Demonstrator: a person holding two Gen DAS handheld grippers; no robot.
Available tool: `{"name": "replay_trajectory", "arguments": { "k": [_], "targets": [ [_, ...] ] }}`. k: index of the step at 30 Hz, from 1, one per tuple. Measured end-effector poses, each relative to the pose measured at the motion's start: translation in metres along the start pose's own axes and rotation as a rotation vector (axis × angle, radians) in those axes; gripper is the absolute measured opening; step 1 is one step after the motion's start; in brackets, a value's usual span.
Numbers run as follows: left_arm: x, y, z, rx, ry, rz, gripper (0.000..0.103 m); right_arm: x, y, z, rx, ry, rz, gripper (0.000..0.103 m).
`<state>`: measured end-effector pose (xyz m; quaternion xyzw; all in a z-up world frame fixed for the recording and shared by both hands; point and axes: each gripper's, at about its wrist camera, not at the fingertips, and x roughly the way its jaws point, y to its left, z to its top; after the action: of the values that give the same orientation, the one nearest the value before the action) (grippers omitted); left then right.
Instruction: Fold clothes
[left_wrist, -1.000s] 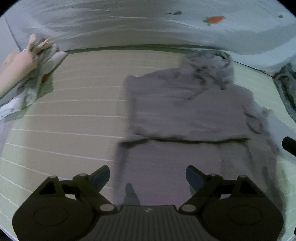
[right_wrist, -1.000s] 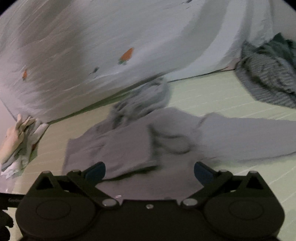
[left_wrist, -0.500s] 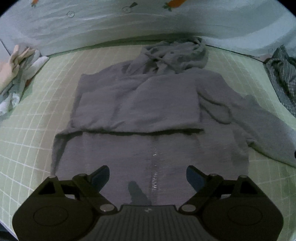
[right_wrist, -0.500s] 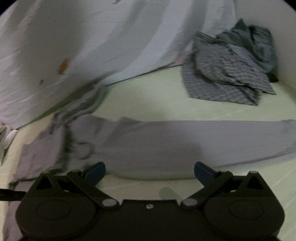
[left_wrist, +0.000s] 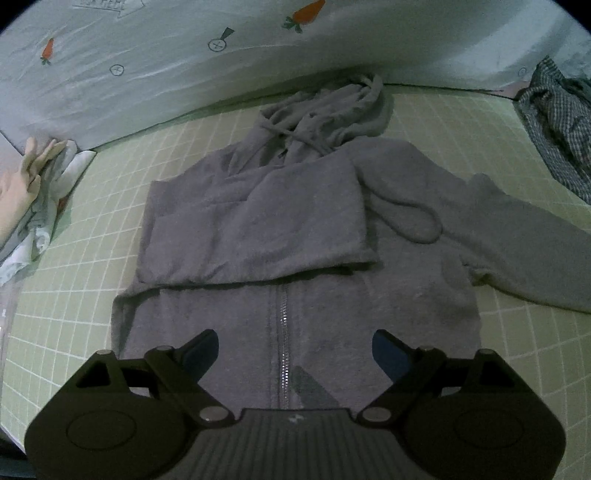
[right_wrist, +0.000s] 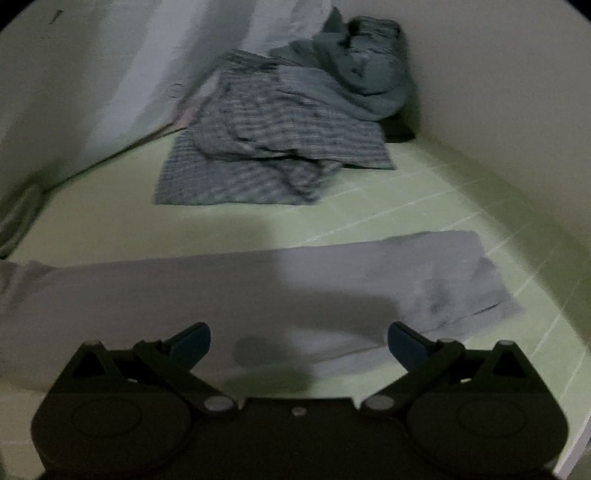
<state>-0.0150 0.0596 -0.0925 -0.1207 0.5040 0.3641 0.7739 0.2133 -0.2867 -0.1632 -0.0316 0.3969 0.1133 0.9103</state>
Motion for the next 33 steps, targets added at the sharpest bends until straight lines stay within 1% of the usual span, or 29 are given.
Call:
{"name": "replay_trajectory", "arguments": {
  "k": [4,11,14,19,23,24,25,26,27,28,31,33],
  "targets": [
    [0.003,0.0,0.004,-0.005,0.01,0.018,0.09,0.012,-0.026,0.01,-0.017,-0.006,-0.029,0.103],
    [0.002,0.007,0.003,-0.028,0.025,0.038,0.09,0.028,-0.067,0.018,0.004,0.005,-0.123,0.103],
    [0.003,0.01,0.002,-0.046,0.039,0.046,0.09,0.033,-0.083,0.018,0.048,0.008,-0.115,0.103],
    [0.001,0.012,0.003,-0.084,0.036,0.03,0.09,0.034,-0.083,0.017,0.074,-0.002,-0.132,0.103],
    [-0.002,0.011,0.002,-0.09,0.017,0.019,0.09,0.033,-0.077,0.016,0.052,0.008,-0.103,0.103],
    [-0.003,0.011,0.001,-0.089,0.016,0.018,0.09,0.031,-0.076,0.016,0.046,0.006,-0.093,0.097],
    [-0.003,0.011,0.0,-0.09,0.016,0.016,0.09,0.029,-0.075,0.017,0.041,0.0,-0.08,0.08],
    [-0.003,0.013,-0.002,-0.095,0.019,0.014,0.09,0.026,-0.075,0.017,0.033,-0.005,-0.074,0.069],
    [-0.004,0.014,-0.002,-0.102,0.022,0.012,0.09,0.022,-0.074,0.019,0.023,-0.004,-0.069,0.034],
    [-0.005,0.016,-0.003,-0.107,0.02,0.009,0.09,0.019,-0.074,0.019,0.015,-0.001,-0.063,0.007],
    [-0.009,0.022,-0.004,-0.121,0.007,0.001,0.09,0.007,-0.069,0.012,0.037,-0.001,0.012,0.007],
    [-0.011,0.028,-0.006,-0.127,0.0,0.002,0.09,-0.005,-0.059,0.005,0.052,-0.016,0.037,0.007]
  ]
}}
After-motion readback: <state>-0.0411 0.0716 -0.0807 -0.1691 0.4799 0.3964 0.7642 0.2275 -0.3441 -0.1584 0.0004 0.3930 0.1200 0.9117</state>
